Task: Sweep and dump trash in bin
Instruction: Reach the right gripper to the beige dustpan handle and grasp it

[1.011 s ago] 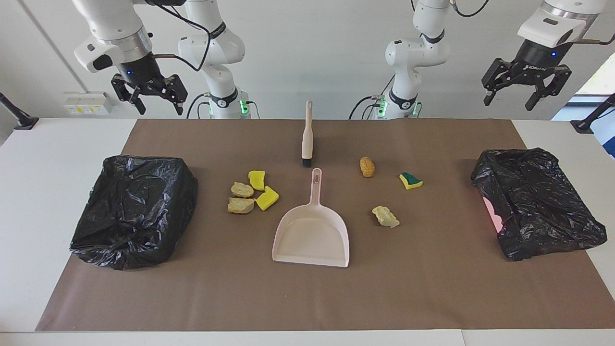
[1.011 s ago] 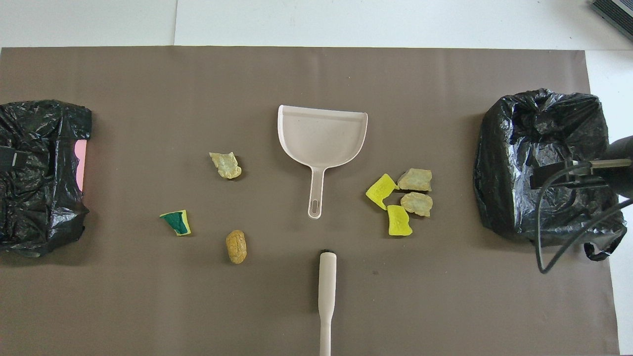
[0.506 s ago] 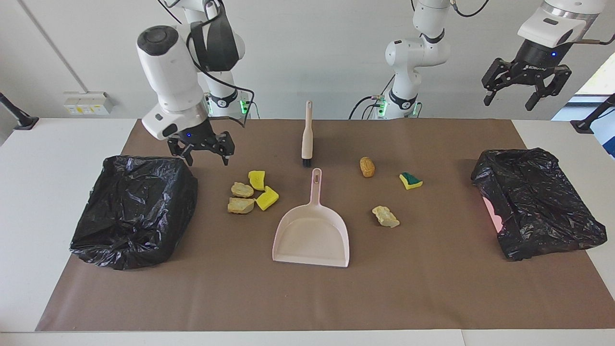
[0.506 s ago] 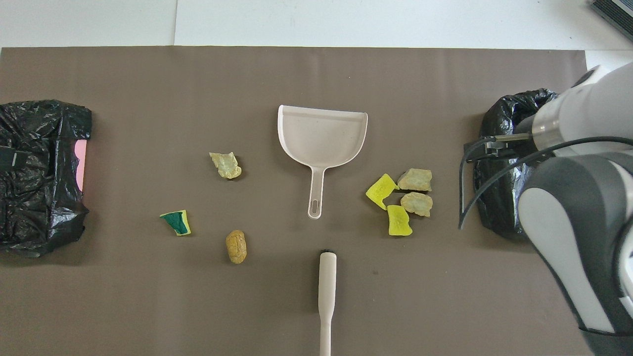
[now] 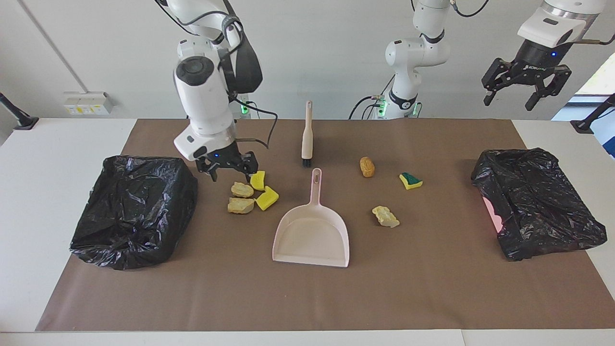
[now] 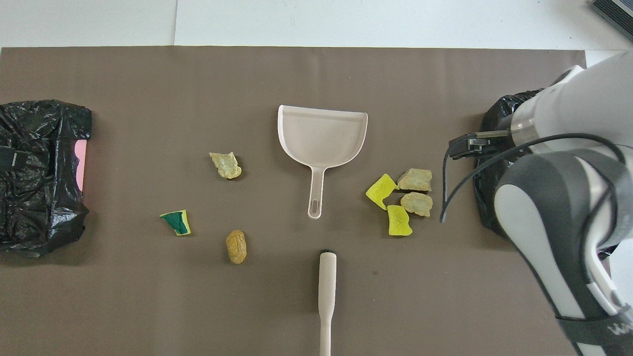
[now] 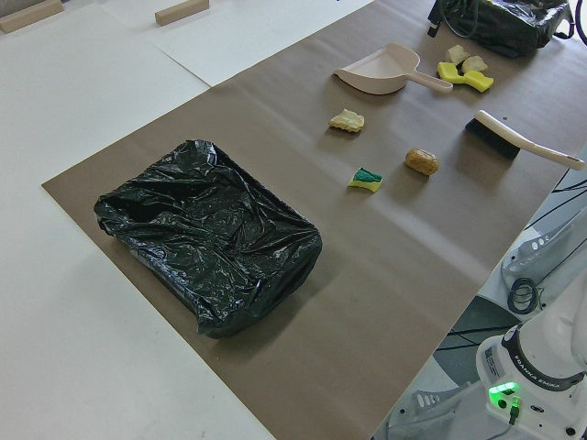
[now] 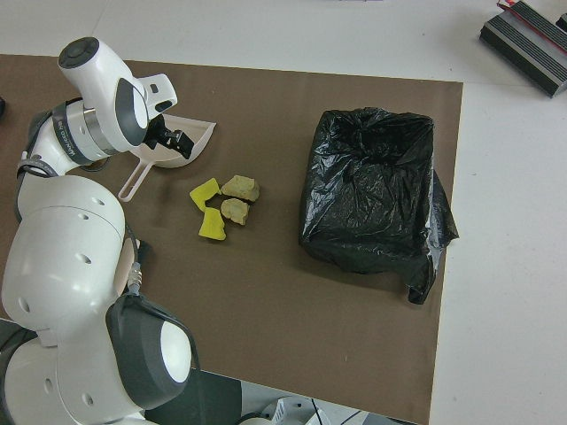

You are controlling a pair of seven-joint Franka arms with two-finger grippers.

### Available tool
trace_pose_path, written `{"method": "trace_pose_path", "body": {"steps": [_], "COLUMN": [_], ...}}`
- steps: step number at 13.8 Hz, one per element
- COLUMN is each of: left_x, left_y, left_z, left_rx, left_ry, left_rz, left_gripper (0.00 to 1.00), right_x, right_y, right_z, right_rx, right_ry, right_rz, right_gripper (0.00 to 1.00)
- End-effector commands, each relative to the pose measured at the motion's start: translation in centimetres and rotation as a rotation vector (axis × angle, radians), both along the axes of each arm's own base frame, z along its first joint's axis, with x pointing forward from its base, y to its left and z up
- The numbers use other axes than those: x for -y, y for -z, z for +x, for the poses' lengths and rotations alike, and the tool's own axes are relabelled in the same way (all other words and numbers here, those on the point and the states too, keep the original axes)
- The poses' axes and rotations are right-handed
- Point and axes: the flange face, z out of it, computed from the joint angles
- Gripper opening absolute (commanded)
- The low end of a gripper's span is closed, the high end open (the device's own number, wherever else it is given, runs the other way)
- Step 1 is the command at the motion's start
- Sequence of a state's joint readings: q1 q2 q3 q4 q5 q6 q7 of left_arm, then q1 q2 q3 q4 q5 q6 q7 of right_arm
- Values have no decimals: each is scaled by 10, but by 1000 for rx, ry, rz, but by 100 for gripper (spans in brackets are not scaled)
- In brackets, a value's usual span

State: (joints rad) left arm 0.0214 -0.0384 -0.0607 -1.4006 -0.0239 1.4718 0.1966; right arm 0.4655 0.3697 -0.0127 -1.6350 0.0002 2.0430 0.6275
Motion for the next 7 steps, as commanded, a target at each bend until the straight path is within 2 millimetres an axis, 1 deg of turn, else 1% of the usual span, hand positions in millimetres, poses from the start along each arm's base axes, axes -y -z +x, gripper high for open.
{"method": "trace_pose_path", "body": {"steps": [1,3,4,5,6,7], "left_x": [0,1,4,8,11,15], "left_y": [-2,3,5,7,14,22], "left_z": [-7,-10,-13,-19,-25,-33], "left_rx": [-6,-22,-27,-32,-47,-62], "left_ry": [-5,-7,-13,-16,-9,0], "left_rz": [12,10,10,10,11,15], "left_gripper": [100,100,100,100,100,100], "right_x": [-50,-57,-66,-75,-81,-78], "right_y": [28,30,32,36,41,50], "right_z": [-2,-3,-9,-14,-19,-24], "right_rx": [22,38,31,22,11,-9], "right_ry": [31,20,13,3,-14,-21], "right_rz": [41,54,69,75,71,58], "right_gripper": [100,100,100,100,100,100]}}
